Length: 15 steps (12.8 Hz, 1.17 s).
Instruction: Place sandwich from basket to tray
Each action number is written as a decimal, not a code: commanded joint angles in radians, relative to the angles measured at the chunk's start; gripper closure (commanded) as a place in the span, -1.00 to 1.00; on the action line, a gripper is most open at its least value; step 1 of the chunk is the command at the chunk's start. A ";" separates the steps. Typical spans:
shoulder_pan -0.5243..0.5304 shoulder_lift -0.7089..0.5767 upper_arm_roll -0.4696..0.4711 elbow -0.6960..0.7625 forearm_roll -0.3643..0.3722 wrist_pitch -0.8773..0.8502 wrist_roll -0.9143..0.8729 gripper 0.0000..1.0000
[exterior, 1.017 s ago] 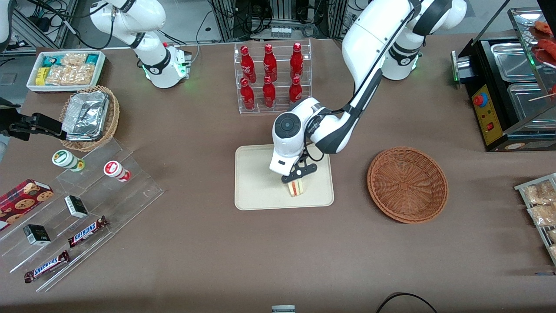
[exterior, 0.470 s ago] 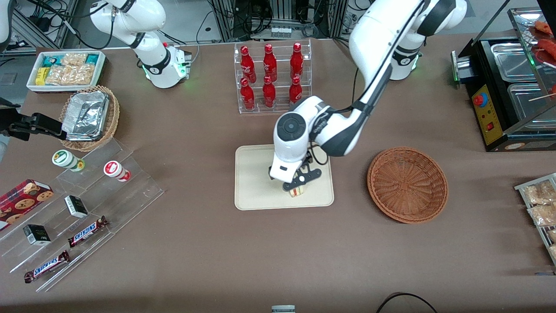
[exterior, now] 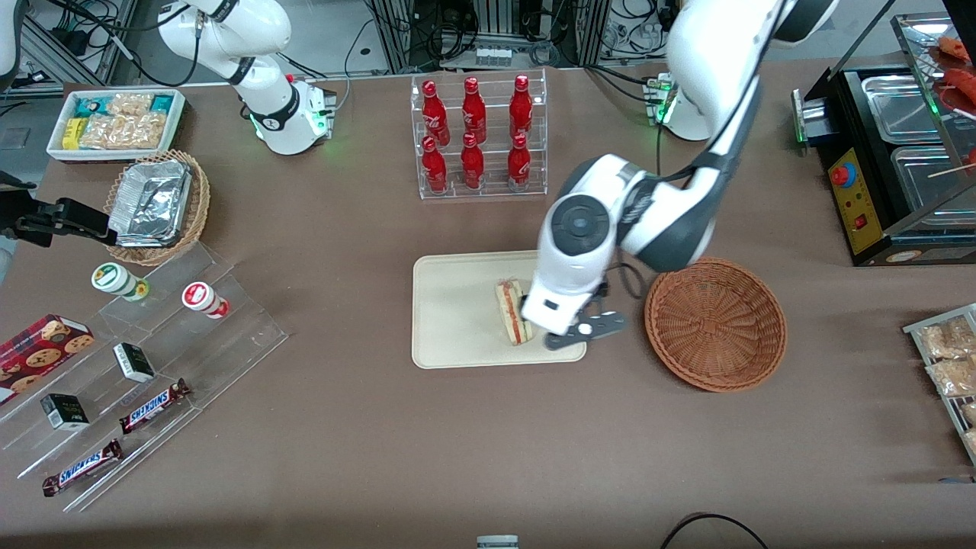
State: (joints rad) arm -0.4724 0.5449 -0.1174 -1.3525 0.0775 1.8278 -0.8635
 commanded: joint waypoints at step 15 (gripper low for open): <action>0.520 -0.526 -0.004 -0.310 -0.113 -0.312 0.949 -1.00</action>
State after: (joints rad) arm 0.0102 0.0738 -0.1089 -1.6577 -0.0126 1.5585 0.0124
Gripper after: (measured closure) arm 0.000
